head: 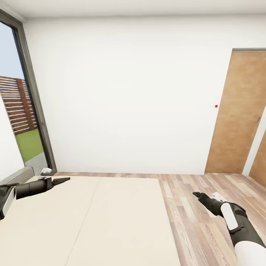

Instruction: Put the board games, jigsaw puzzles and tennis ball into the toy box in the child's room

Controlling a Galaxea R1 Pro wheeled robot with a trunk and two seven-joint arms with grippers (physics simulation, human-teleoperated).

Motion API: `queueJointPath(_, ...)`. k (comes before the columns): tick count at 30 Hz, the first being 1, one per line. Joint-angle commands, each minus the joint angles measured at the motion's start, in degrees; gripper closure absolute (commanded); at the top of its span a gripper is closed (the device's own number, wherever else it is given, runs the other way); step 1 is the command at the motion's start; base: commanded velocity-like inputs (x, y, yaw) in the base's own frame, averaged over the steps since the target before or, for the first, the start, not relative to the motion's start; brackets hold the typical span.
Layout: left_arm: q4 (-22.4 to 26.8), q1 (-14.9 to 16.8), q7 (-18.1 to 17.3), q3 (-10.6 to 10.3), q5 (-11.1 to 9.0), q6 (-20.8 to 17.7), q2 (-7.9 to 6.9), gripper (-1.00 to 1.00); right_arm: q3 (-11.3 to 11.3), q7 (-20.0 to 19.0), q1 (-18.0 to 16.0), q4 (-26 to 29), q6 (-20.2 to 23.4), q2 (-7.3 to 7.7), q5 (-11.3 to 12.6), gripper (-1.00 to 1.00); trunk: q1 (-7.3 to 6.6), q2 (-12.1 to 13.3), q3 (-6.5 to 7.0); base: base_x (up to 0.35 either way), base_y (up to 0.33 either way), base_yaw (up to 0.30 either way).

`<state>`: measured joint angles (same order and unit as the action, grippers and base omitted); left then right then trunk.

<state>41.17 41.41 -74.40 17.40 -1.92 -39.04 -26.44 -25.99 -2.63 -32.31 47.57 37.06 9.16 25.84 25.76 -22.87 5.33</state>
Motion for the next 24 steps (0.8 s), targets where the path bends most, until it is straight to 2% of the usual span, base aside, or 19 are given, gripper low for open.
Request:
queueJointPath(1, -0.04, 0.0, -0.11, 0.01, -0.19, -0.6, -0.01, -1.0, -0.2, -0.27, -0.03, 0.03, 0.32, -0.05, -0.17, -1.0, 0.02, -0.05, -0.03, 0.0, 0.274, 0.0)
queueJointPath(24, -0.04, 0.07, -0.06, 0.01, -0.22, -0.64, -0.01, -1.0, -0.2, -0.26, -0.03, -0.11, 0.22, -0.1, -0.19, -1.0, 0.02, -0.05, -0.03, 0.0, 0.275, 0.0)
